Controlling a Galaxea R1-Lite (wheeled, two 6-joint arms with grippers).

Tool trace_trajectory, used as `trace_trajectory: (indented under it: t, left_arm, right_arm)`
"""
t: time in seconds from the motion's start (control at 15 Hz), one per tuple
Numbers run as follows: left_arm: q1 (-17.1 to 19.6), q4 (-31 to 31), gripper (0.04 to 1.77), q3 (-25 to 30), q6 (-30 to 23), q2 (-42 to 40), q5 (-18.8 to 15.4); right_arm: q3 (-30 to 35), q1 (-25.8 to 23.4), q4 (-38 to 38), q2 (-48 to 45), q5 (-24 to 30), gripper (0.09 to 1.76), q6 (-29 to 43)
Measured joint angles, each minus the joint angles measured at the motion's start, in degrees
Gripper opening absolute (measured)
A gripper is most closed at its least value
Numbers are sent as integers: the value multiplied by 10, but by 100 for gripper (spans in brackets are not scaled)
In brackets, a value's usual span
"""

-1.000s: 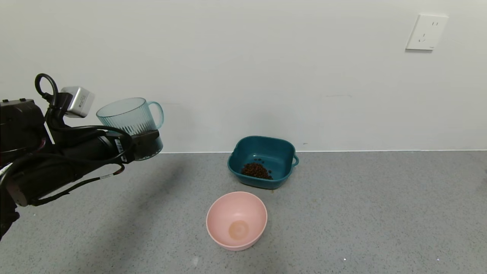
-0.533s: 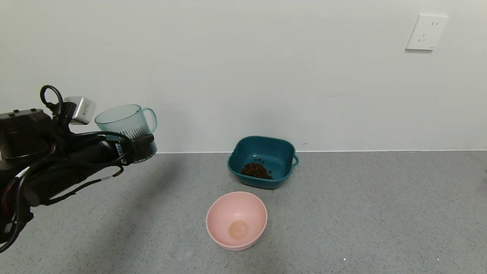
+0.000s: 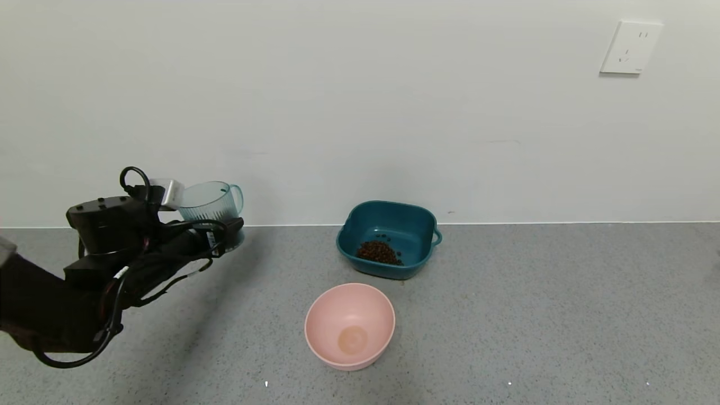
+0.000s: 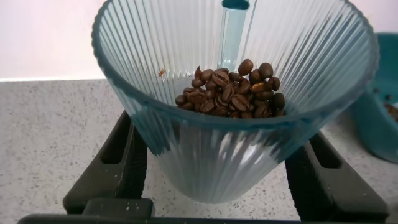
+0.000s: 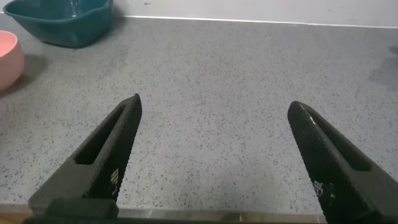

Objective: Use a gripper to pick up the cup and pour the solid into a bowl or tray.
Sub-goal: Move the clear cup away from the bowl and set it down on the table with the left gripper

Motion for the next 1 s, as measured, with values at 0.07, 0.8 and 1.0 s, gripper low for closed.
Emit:
trace_trajectory:
  t: [0.07, 0.8, 1.0]
  left_arm:
    - [-1, -20, 127, 1, 0, 18, 1]
    - [-18, -68, 127, -8, -5, 119, 18]
    - [-18, -68, 127, -15, -5, 134, 31]
  right_arm:
    - [0, 0, 0, 0, 0, 171, 0]
    - [0, 0, 0, 0, 0, 171, 0]
    - [0, 0, 0, 0, 0, 171, 0]
